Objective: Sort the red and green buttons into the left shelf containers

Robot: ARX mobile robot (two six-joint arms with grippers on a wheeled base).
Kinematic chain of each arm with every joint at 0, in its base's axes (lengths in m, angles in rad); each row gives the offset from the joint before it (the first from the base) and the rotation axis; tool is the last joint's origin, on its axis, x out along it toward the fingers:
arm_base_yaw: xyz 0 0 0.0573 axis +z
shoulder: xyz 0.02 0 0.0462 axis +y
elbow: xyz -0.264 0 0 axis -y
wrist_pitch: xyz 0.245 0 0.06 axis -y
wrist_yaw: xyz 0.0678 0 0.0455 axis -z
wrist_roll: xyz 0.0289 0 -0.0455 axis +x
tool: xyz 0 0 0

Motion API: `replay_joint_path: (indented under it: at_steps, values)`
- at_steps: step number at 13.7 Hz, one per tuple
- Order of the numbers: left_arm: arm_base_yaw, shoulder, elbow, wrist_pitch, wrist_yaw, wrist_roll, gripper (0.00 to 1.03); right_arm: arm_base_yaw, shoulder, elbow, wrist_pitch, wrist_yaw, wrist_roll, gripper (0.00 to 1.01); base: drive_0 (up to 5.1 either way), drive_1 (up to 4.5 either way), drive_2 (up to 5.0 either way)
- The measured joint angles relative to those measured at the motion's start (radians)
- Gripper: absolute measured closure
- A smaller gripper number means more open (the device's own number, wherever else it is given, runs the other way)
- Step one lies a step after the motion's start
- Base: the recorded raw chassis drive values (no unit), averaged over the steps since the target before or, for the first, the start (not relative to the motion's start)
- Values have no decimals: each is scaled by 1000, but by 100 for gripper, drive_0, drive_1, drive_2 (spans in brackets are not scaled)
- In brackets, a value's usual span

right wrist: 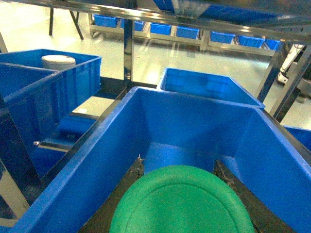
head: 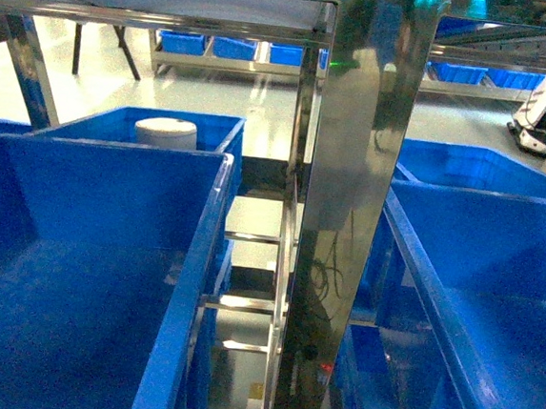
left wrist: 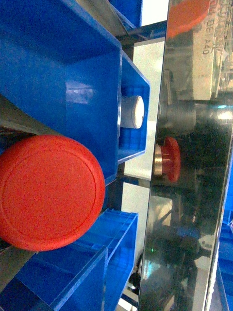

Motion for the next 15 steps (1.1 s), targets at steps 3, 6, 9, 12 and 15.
replay_joint_path:
  at_steps: [3,6,9,12,15]
  values:
    - [0,0,0,0,2,0,78,8,269,25,147,13,-21,67,0,0,0]
    - [0,0,0,0,1,0,78,-29,671,150,297,0,-69,67,0,0,0]
    - [0,0,0,0,2,0,78,-44,1045,319,264,-7,-120,67,0,0,0]
    - [0,0,0,0,2,0,78,-22,1297,468,221,10,-114,67,0,0,0]
    - [0,0,0,0,2,0,78,-18,1447,498,186,5,-104,67,0,0,0]
